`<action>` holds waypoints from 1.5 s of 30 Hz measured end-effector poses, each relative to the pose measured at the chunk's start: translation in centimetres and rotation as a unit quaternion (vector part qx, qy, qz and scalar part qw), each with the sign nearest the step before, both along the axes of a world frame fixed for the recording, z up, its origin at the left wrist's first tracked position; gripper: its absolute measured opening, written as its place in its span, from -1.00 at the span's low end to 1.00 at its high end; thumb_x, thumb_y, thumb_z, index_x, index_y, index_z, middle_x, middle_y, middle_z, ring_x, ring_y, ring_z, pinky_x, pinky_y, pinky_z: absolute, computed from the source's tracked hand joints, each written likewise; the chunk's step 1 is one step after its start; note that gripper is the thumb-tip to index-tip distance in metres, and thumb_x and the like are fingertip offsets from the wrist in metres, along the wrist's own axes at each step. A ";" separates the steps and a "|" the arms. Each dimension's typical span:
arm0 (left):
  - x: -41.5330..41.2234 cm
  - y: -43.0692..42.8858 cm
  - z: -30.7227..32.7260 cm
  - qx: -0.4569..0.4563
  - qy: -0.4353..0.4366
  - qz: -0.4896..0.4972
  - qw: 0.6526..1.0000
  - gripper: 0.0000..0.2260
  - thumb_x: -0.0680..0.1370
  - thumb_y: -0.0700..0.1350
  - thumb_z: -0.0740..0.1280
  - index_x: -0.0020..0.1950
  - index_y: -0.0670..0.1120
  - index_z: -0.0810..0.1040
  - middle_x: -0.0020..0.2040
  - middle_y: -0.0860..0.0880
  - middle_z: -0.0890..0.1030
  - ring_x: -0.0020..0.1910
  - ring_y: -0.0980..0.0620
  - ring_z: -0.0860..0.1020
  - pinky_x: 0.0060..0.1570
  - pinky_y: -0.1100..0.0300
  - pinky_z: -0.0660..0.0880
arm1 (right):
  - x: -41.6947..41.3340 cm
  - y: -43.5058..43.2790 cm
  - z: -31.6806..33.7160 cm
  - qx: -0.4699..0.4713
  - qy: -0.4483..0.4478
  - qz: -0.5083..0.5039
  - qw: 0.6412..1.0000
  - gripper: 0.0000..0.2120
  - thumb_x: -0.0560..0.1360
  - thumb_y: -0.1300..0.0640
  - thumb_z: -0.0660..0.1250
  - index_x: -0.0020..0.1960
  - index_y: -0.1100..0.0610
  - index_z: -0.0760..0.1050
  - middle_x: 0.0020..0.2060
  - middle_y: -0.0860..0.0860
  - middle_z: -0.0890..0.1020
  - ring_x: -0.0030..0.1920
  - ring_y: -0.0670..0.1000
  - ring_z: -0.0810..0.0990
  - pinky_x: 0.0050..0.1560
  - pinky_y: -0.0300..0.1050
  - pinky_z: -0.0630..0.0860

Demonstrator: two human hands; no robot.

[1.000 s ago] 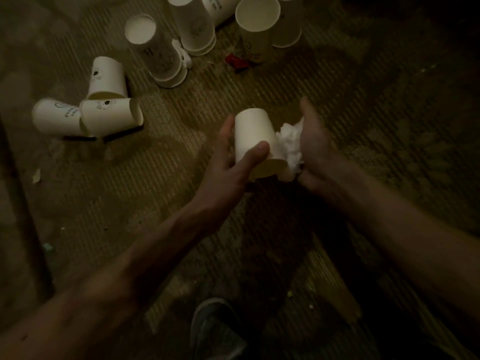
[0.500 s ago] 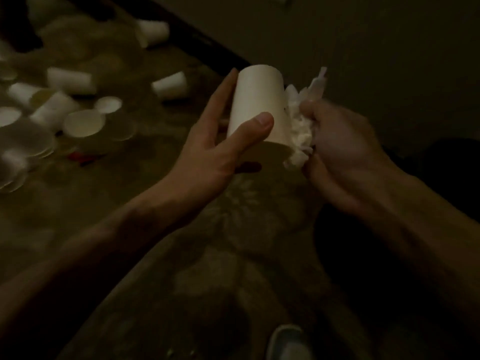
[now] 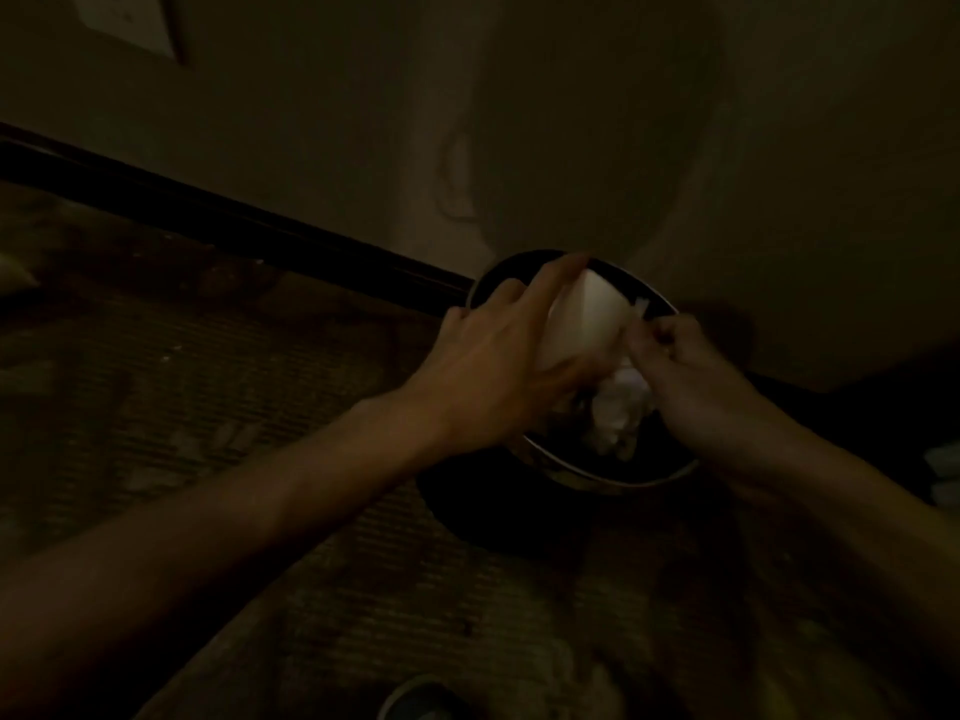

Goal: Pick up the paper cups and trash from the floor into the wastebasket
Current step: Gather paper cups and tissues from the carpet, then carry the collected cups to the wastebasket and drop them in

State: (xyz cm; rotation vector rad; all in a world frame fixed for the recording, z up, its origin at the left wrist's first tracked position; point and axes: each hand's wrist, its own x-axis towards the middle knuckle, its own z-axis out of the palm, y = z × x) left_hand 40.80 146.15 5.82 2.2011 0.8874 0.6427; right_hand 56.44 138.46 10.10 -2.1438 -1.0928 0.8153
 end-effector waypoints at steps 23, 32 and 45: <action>-34.2 -7.8 9.8 0.031 0.185 0.353 0.917 -0.68 0.51 0.12 0.30 -0.40 0.02 0.50 -0.49 0.15 0.50 -0.54 0.25 0.45 -0.53 0.36 0.27 | -26.0 3.6 -2.9 0.176 -0.003 0.536 0.826 -0.84 0.44 -0.09 0.28 -0.11 -0.01 0.44 -0.30 -0.05 0.52 -0.25 -0.09 0.52 -0.32 -0.14 0.45; -46.4 -20.2 -3.6 -0.131 0.133 0.681 0.708 -0.69 0.56 0.00 0.33 -0.32 -0.13 0.55 -0.42 0.01 0.53 -0.40 0.13 0.49 -0.33 0.17 0.42 | -44.9 3.2 -9.3 0.104 -0.021 0.750 0.653 -0.85 0.50 -0.14 0.27 0.03 -0.16 0.39 -0.21 -0.16 0.52 -0.20 -0.21 0.51 -0.28 -0.27 0.38; -56.5 -20.2 -14.3 -0.182 -0.039 0.838 0.513 -0.55 0.57 -0.05 0.36 0.43 -0.08 0.33 0.35 -0.13 0.35 0.26 -0.07 0.46 0.18 -0.04 0.53 | -61.5 4.0 -13.8 -0.132 0.013 0.789 0.600 -0.57 0.57 0.00 0.32 0.42 -0.08 0.35 0.28 -0.05 0.52 0.13 -0.07 0.55 0.05 -0.14 0.54</action>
